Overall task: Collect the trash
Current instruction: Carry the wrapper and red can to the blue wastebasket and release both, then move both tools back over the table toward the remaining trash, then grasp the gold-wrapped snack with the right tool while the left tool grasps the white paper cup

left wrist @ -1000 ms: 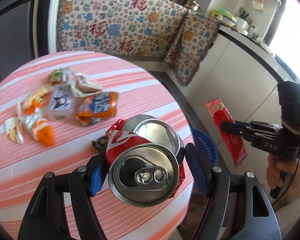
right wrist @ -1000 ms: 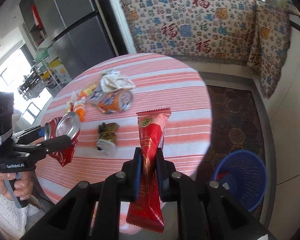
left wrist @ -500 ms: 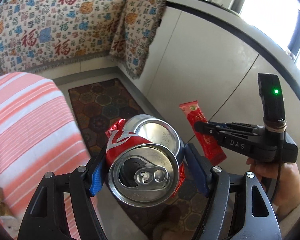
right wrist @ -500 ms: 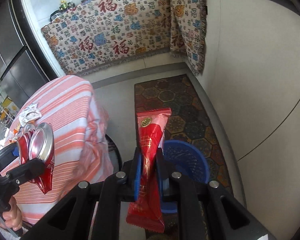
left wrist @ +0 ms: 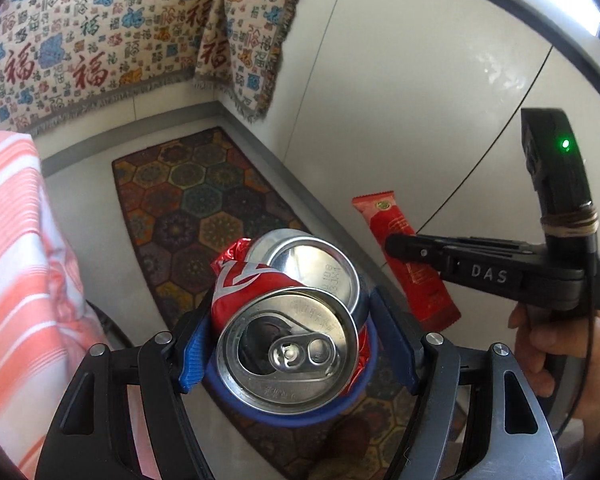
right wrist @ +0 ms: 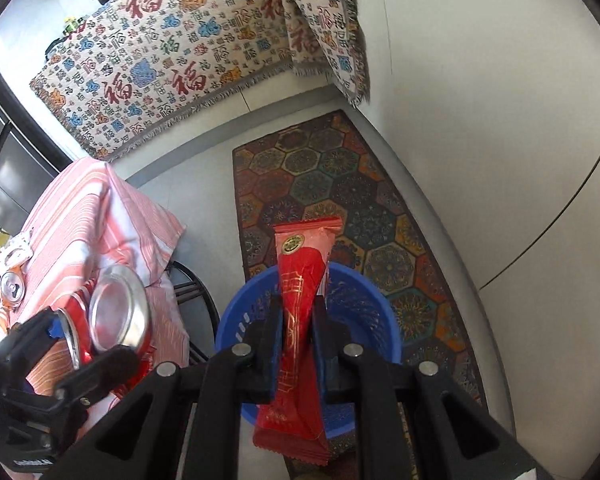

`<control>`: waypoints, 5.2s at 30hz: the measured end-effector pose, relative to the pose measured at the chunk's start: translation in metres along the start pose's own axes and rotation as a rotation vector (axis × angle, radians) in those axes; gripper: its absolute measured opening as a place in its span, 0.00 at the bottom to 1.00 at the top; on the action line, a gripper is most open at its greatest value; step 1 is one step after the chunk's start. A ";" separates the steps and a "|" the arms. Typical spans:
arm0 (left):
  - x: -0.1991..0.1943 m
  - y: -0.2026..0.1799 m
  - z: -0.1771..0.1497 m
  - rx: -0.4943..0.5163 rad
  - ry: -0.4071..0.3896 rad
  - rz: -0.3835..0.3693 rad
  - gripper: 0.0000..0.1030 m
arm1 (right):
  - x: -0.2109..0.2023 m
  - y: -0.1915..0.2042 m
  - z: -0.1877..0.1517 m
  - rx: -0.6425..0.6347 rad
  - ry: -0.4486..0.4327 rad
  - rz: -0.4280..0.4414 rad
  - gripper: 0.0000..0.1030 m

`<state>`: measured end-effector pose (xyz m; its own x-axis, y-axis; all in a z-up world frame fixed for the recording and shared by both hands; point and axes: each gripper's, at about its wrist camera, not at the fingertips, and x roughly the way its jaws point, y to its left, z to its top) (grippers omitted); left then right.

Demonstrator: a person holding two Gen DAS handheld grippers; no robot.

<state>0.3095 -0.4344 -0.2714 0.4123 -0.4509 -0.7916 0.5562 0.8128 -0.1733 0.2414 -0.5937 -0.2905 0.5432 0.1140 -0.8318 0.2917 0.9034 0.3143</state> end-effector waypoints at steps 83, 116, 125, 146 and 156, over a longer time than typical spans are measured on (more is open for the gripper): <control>-0.279 0.307 -0.222 -0.474 -0.079 0.675 1.00 | 0.001 0.427 -0.155 -0.730 -0.016 0.176 0.63; -0.292 0.360 -0.149 -0.512 -0.159 0.682 0.07 | 0.009 0.427 -0.149 -0.669 -0.113 0.155 0.62; -0.332 0.303 -0.203 -0.477 -0.131 0.530 0.05 | 0.008 0.424 -0.148 -0.679 -0.102 0.169 0.62; -0.273 0.338 -0.177 -0.253 -0.014 0.633 0.15 | -0.015 0.395 -0.128 -0.677 0.039 0.312 0.61; -0.320 0.313 -0.191 -0.314 -0.092 0.537 0.12 | 0.003 0.444 -0.118 -0.858 0.205 0.170 0.53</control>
<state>0.2141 0.0351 -0.1837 0.6435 0.0319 -0.7648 0.0218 0.9980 0.0599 0.2800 -0.1438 -0.2075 0.3503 0.2713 -0.8965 -0.5131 0.8563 0.0587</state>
